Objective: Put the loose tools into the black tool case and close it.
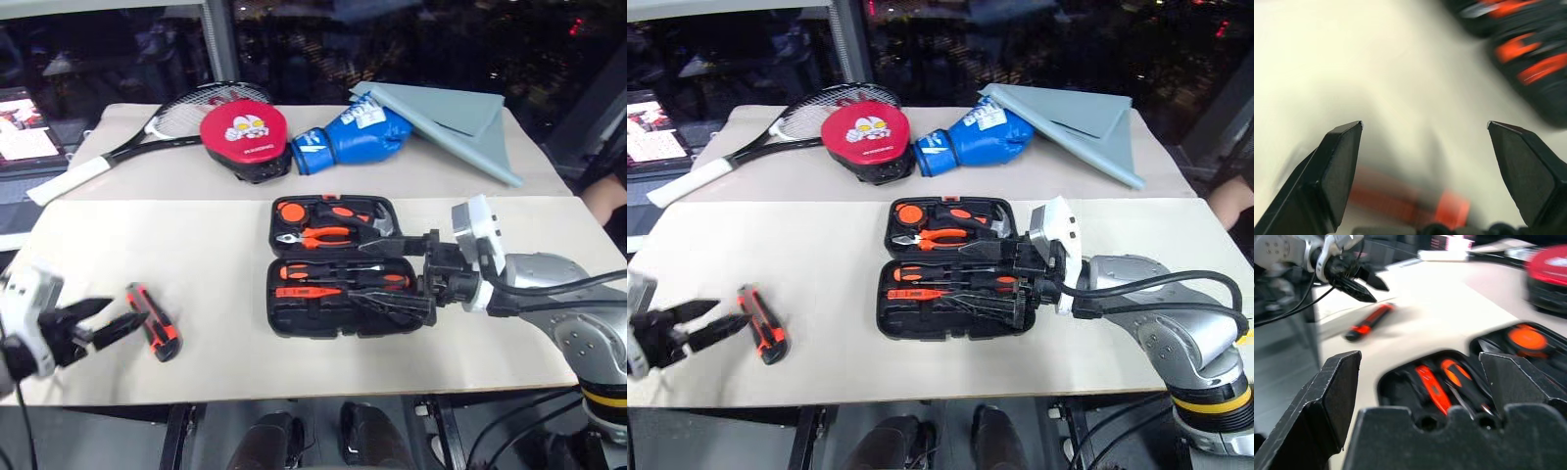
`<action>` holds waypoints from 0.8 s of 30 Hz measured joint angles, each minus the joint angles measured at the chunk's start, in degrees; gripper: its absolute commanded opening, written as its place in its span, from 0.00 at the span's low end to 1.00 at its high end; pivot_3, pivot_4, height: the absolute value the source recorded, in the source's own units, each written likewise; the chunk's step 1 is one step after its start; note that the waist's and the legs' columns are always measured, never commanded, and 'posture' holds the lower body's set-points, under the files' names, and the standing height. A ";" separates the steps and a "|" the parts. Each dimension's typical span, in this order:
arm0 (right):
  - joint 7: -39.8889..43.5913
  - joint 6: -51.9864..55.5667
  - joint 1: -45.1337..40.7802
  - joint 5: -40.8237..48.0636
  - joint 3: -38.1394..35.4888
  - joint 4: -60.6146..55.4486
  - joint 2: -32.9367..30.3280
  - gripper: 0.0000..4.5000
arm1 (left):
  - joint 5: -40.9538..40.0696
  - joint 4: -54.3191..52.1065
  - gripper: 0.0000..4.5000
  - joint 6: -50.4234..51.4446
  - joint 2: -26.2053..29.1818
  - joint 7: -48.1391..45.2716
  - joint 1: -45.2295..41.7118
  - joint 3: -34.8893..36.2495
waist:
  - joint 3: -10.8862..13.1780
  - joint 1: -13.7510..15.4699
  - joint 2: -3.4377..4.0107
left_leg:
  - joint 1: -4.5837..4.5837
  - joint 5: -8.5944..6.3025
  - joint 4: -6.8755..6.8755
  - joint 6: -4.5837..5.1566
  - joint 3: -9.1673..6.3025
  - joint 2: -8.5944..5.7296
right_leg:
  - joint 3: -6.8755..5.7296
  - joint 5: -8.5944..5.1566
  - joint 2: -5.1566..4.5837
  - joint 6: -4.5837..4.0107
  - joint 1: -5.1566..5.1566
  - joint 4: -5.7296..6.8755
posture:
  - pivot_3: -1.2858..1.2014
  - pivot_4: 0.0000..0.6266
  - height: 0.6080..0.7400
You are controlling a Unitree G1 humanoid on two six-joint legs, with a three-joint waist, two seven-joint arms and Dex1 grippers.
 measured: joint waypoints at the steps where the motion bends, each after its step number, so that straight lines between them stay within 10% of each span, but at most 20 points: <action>1: -0.75 -0.11 0.49 -0.16 -0.22 -0.57 0.33 1.00 | -3.83 2.07 0.99 0.00 0.62 4.55 -0.90 -1.42 | 0.00 -0.10 0.00 | 0.00 0.00 -0.04 -0.02 0.00 0.00 | 0.01 -0.01 0.01 -0.01 -0.02 -0.01 | 0.52 0.24 0.94; 16: -7.38 -0.22 6.62 -1.74 -1.50 -6.55 3.63 1.00 | -50.63 22.32 0.99 -9.74 7.04 53.81 -16.28 -15.00 | 0.06 0.30 -0.10 | 0.12 0.13 -0.04 -0.26 -0.11 -0.01 | 0.07 -0.03 0.01 -0.05 0.12 0.05 | 0.52 0.24 0.94; 24: -6.44 -1.04 5.90 -2.59 0.18 -5.86 6.09 1.00 | -63.49 17.92 0.99 -20.75 20.65 60.34 -14.15 -17.37 | 0.08 -1.19 -0.11 | 0.23 0.23 -0.69 -0.43 0.14 -0.09 | 0.07 -0.03 0.20 -0.07 -0.02 0.01 | 0.52 0.24 0.94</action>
